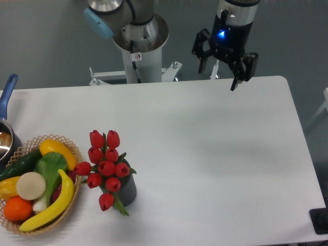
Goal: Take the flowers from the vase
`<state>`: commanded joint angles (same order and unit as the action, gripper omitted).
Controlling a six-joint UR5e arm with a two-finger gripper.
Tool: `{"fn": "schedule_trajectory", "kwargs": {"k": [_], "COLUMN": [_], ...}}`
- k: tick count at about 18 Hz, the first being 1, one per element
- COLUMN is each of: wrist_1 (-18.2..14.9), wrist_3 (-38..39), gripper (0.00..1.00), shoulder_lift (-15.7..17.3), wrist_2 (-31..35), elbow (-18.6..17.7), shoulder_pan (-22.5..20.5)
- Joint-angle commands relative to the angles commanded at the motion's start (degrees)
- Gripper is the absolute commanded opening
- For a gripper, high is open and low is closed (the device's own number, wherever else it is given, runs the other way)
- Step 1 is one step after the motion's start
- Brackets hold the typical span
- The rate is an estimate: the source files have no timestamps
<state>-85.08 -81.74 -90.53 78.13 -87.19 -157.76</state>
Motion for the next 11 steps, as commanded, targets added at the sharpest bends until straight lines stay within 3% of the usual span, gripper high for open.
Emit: {"fn": "schedule_trajectory", "kwargs": {"k": [6,11], "wrist_1": [-0.1,0.3], "wrist_3": [1.1,6.3], "gripper": [1.0,1.0], "shoulder_lift": [0.6,1.4], "wrist_2": [-3.7,-5.9], "elbow": [-0.5,-1.8], "shoulder_pan": [-0.8,-1.6]}}
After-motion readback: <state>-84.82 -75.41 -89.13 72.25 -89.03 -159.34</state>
